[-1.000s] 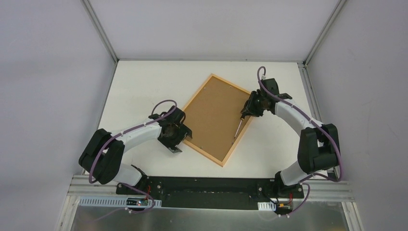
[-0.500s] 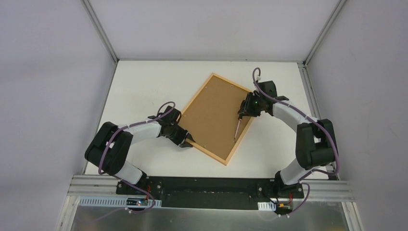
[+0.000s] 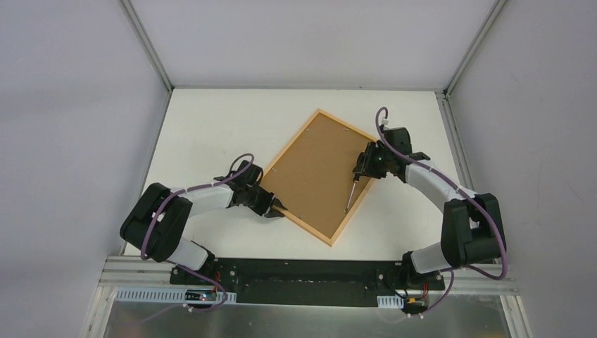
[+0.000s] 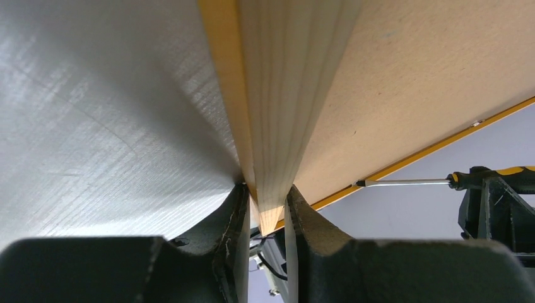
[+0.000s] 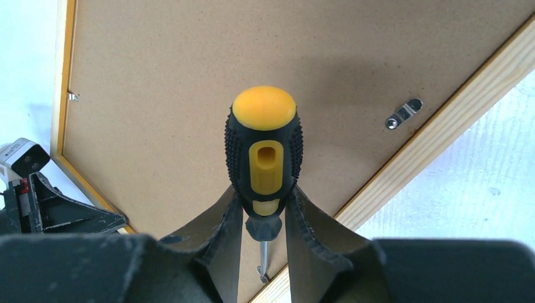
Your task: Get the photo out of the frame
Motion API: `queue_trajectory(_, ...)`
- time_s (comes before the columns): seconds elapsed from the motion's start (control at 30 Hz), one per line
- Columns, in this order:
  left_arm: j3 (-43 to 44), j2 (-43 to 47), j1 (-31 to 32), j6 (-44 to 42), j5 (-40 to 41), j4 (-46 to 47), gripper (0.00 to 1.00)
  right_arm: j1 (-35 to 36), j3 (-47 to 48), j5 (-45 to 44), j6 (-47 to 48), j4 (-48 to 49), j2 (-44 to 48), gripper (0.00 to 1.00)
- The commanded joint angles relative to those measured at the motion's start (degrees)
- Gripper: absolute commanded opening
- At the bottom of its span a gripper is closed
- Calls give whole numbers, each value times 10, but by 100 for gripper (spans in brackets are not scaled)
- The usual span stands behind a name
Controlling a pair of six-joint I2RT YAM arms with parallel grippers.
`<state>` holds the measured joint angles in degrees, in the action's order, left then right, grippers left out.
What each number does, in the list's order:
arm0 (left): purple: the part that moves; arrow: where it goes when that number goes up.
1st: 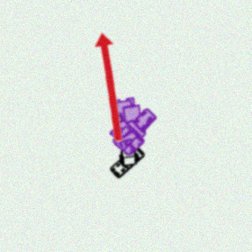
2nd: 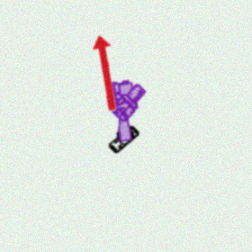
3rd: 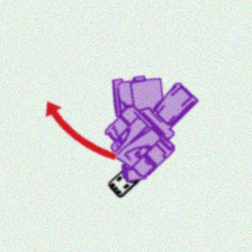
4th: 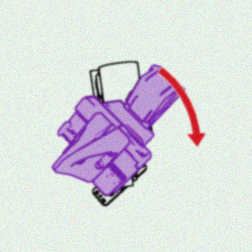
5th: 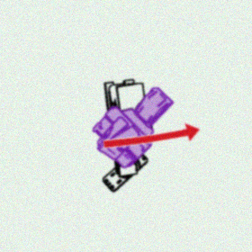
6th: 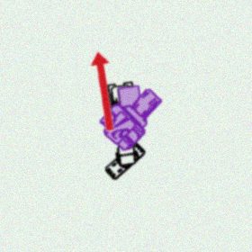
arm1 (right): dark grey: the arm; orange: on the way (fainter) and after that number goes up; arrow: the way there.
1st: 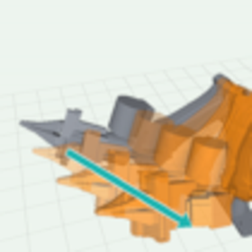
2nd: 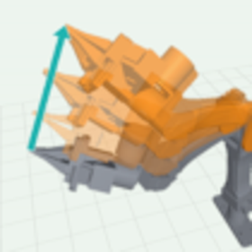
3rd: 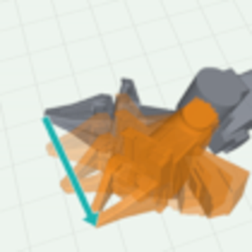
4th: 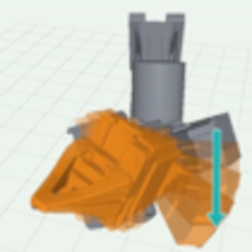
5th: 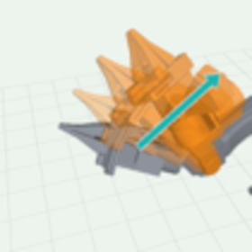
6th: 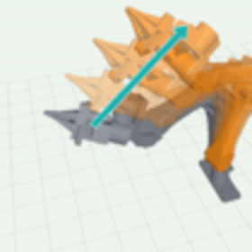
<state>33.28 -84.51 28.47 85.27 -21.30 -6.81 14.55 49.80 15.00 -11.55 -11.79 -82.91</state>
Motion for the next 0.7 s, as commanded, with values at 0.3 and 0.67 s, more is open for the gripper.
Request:
queue_trajectory(0.3,-47,7,1,53,88,-56,0,-35,27,8,6,-9,-22,0)
queue_trajectory(0.67,-39,18,15,89,104,-56,0,50,-134,-48,-167,66,118,0)
